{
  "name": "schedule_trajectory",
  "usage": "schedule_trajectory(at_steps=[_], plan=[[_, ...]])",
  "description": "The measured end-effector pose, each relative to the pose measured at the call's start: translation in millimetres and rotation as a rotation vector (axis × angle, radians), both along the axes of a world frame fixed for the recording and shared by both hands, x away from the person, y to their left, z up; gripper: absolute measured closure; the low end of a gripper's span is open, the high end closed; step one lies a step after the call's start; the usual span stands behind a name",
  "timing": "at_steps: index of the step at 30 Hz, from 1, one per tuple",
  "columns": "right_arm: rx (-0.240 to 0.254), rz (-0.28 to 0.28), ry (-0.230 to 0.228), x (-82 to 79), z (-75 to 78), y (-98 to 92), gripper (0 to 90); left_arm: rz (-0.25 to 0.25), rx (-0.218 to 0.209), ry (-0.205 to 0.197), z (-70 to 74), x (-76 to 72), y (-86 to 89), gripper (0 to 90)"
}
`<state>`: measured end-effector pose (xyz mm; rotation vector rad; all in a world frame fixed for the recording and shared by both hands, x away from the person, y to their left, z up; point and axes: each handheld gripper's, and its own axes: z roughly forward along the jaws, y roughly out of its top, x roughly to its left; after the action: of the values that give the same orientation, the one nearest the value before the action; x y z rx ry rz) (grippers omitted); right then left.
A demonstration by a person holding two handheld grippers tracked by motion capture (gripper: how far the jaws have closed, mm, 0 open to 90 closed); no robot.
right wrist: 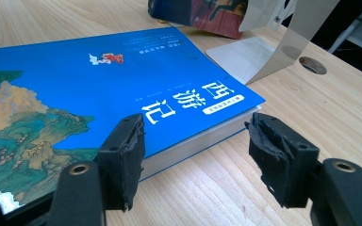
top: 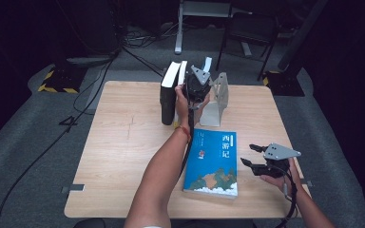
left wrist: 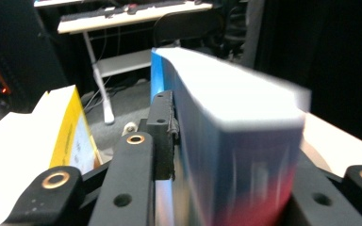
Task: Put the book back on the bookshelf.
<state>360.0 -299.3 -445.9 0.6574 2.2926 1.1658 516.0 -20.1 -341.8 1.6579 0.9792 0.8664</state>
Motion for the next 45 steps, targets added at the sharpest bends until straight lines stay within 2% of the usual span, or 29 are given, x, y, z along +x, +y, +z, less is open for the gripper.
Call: schedule_trajectory(at_steps=[1,2,8,11,14,16,18,20,21,22,24,26,29,32,33,35,39,42,45], plan=[[0.0,-0.002,0.001,0.0,0.0,-0.2,37.2,-0.007,0.046,-0.005,2.6,-4.0,-1.4,69.5],[0.001,-0.004,0.004,0.1,-0.1,-0.4,37.4,-0.015,0.065,-0.003,1.8,-7.0,0.1,70.7],[0.003,0.001,0.006,-0.9,0.6,0.3,37.7,-0.015,0.057,0.01,-2.9,-22.0,24.1,71.5],[0.002,-0.002,0.015,-0.3,0.0,0.0,37.6,-0.013,0.039,0.026,0.2,-25.3,39.4,71.1],[0.009,-0.004,0.023,-1.0,0.2,-1.5,37.5,-0.006,0.057,0.039,2.4,-23.0,48.8,70.1],[0.006,-0.005,0.024,-0.8,0.1,-1.9,37.6,-0.002,0.064,0.044,2.9,-22.0,49.7,69.0],[0.003,-0.01,0.033,0.4,-1.0,-1.8,37.6,0.006,0.106,0.049,4.5,-20.4,47.5,67.2],[0.001,-0.006,0.034,0.6,-1.5,-1.4,37.6,-0.007,0.137,0.062,4.9,-17.5,43.6,67.1],[-0.002,-0.003,0.038,0.5,-1.9,-0.9,37.6,-0.02,0.142,0.083,4.6,-15.4,42.3,67.1],[-0.005,0.001,0.038,0.8,-2.1,-0.8,37.6,-0.043,0.128,0.094,3.7,-13.7,40.6,67.5],[-0.005,0.009,0.049,1.2,-2.7,-0.8,37.6,-0.052,0.122,0.1,3.7,-11.5,37.0,70.8],[-0.001,0.014,0.055,1.3,-2.8,-1.3,37.7,-0.036,0.157,0.1,5.2,-10.3,30.2,71.7],[0.003,0.017,0.062,1.9,-2.6,-1.6,37.8,-0.027,0.163,0.1,6.7,-8.8,26.4,72.7],[0.002,0.027,0.064,1.4,-2.2,-1.9,37.8,0.007,0.116,0.082,7.8,-0.6,25.3,73.0],[0.002,0.027,0.064,1.4,-2.2,-1.9,37.8,0.007,0.116,0.082,7.8,-0.6,25.3,73.0],[0.009,0.026,0.067,2.0,-2.8,-3.3,37.8,0.042,0.051,0.081,9.4,9.6,24.6,73.0],[0.013,0.026,0.068,2.1,-2.8,-4.2,37.7,0.065,0.033,0.07,10.4,18.8,19.4,73.1],[0.007,0.034,0.066,1.3,-3.2,-3.8,37.6,0.087,0.005,0.053,11.2,25.7,14.4,73.0],[0.004,0.042,0.068,1.3,-3.4,-3.2,37.6,0.093,0.007,0.074,7.0,27.2,9.8,72.8]])
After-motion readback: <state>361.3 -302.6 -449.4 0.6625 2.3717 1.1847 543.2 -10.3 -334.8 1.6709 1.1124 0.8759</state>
